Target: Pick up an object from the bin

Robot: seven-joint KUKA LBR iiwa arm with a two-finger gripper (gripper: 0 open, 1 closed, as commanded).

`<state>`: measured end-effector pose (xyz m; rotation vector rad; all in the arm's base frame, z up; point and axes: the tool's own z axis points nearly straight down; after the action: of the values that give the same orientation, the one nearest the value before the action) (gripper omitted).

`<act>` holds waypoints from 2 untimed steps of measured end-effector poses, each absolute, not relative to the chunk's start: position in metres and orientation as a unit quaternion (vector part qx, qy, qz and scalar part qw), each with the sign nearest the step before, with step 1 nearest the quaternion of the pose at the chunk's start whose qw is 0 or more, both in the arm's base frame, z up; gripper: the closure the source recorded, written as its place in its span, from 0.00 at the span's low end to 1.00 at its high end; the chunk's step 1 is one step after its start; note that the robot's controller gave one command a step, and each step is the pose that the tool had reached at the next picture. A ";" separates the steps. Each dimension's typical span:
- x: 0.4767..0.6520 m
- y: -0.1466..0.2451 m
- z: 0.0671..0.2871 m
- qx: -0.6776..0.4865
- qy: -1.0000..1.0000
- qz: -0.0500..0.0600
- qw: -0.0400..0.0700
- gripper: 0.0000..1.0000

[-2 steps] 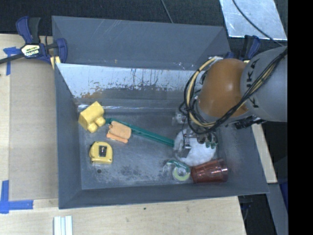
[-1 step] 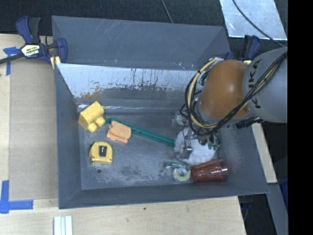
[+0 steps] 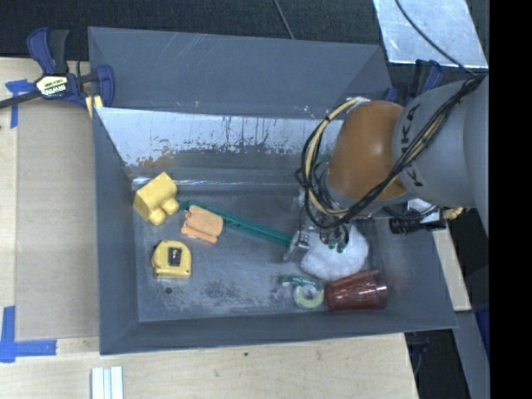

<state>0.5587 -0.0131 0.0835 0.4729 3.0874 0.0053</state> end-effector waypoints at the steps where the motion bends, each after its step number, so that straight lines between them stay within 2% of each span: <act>1: 0.556 0.013 0.071 0.153 0.988 0.001 0.010 1.00; 2: 0.556 0.013 0.071 0.152 0.988 0.001 0.010 1.00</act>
Offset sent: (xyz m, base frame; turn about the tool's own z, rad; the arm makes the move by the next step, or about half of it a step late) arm 0.0000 0.0000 0.0000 0.0000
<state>0.5563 0.0135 0.0711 0.4755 3.0848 0.0030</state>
